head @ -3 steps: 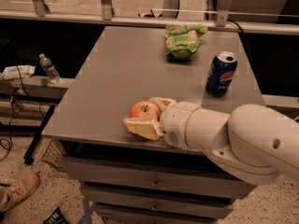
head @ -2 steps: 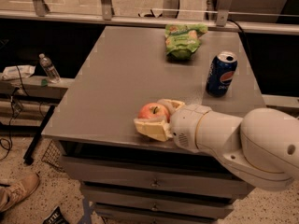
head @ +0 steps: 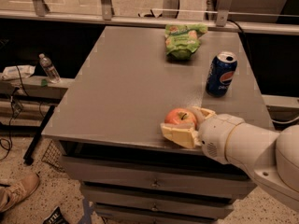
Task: Move apple near pepsi can
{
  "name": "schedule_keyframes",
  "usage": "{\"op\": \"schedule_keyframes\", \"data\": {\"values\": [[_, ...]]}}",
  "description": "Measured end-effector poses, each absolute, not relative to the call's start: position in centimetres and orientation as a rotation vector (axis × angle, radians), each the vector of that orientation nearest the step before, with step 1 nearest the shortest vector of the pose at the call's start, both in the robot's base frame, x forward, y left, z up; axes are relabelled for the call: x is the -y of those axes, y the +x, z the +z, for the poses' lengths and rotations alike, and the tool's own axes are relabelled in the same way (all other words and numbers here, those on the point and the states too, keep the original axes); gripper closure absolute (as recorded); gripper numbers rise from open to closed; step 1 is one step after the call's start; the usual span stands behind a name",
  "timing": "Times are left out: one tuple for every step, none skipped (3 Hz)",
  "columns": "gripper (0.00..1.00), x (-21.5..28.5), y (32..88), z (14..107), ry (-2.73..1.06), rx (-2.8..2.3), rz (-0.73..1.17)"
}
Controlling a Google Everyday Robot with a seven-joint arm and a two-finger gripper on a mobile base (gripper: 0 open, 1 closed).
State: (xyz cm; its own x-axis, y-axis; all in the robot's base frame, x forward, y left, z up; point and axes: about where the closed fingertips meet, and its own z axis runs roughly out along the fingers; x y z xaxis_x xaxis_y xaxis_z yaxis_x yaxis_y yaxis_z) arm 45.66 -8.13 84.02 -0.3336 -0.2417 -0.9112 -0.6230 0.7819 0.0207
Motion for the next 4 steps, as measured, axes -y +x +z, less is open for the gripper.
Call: {"op": "schedule_keyframes", "data": {"values": [[1.00,8.2,45.7,84.2,-0.655,-1.915,0.450],[1.00,15.3,45.8,86.0,-0.541,-1.919,0.309],[1.00,15.3,45.8,86.0,-0.541,-1.918,0.308],[1.00,16.2,47.0,86.6,-0.494,-1.906,0.279]]}}
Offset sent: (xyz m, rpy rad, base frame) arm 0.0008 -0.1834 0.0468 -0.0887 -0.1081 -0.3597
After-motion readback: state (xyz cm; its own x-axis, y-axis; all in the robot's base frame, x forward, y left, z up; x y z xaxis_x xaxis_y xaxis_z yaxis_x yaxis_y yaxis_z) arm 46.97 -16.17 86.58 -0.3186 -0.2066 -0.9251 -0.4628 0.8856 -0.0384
